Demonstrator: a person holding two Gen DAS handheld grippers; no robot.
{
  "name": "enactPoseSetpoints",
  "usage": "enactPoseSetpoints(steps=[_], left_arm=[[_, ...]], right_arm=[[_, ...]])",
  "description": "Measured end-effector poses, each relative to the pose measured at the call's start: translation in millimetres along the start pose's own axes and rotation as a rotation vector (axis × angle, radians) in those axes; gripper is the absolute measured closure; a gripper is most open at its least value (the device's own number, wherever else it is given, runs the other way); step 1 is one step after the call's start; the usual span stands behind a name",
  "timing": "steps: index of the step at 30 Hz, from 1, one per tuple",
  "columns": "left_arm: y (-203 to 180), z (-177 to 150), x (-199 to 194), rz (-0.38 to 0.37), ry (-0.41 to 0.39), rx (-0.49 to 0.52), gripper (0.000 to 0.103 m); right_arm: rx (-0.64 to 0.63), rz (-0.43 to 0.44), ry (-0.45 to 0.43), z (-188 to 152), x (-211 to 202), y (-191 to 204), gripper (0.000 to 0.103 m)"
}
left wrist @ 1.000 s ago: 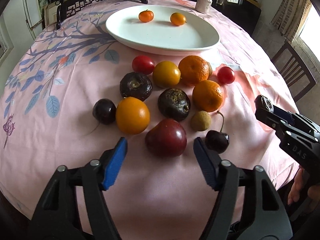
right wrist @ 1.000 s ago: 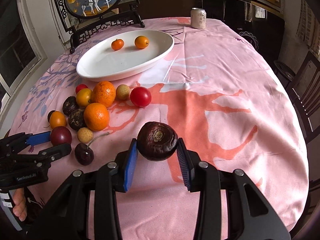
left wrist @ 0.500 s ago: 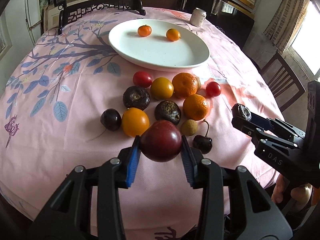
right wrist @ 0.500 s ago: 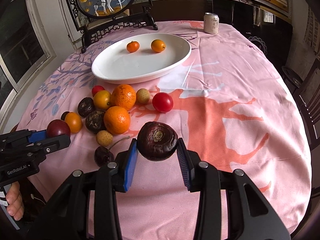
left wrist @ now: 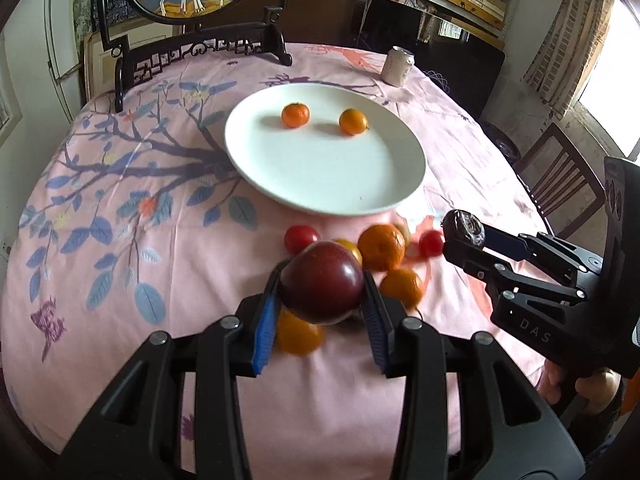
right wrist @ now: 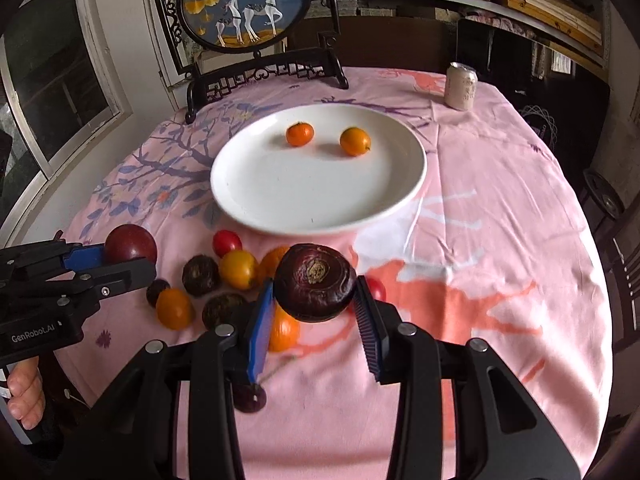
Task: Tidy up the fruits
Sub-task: 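Lower both plums onto the white plate and open both tools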
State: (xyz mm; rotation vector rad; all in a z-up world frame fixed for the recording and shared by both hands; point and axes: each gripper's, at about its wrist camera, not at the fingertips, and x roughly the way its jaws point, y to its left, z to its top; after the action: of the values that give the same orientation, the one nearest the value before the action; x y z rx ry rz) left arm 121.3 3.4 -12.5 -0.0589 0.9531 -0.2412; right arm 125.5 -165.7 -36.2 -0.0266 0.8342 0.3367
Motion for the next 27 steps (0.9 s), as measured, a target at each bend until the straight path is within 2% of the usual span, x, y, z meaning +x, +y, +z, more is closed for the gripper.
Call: enactPoseSetpoints(steps=[6, 11, 15, 22, 23, 25, 26, 27], left_arm=[[26.1, 86.5, 57.9, 0.040, 0.042, -0.038, 0.063], [47.1, 135.2, 116.5, 0.064, 0.082, -0.079, 0.063], [54.1, 153.3, 145.8, 0.068, 0.117, -0.105, 0.063], [49.0, 164.7, 170.5, 0.052, 0.150, -0.099, 0.061], [47.4, 166.3, 170.9, 0.052, 0.146, -0.098, 0.059], [45.3, 170.4, 165.5, 0.060, 0.121, -0.107, 0.036], [44.7, 172.2, 159.2, 0.056, 0.104, -0.113, 0.036], [43.9, 172.8, 150.1, 0.037, 0.092, -0.117, 0.036]], right_arm=[[-0.070, 0.040, -0.004, 77.2, 52.0, 4.5, 0.063], [-0.129, 0.019, 0.077, 110.8, 117.2, 11.1, 0.063], [-0.118, 0.002, 0.129, 120.5, 150.2, 1.6, 0.063], [-0.108, 0.007, 0.153, 130.1, 170.8, -5.7, 0.063], [-0.111, 0.000, 0.149, 130.9, 171.8, -5.1, 0.061], [-0.117, -0.028, 0.126, 132.3, 169.8, -2.7, 0.050], [-0.118, -0.044, 0.116, 132.6, 166.3, -1.9, 0.042], [-0.125, -0.059, 0.108, 132.3, 160.1, -1.6, 0.042]])
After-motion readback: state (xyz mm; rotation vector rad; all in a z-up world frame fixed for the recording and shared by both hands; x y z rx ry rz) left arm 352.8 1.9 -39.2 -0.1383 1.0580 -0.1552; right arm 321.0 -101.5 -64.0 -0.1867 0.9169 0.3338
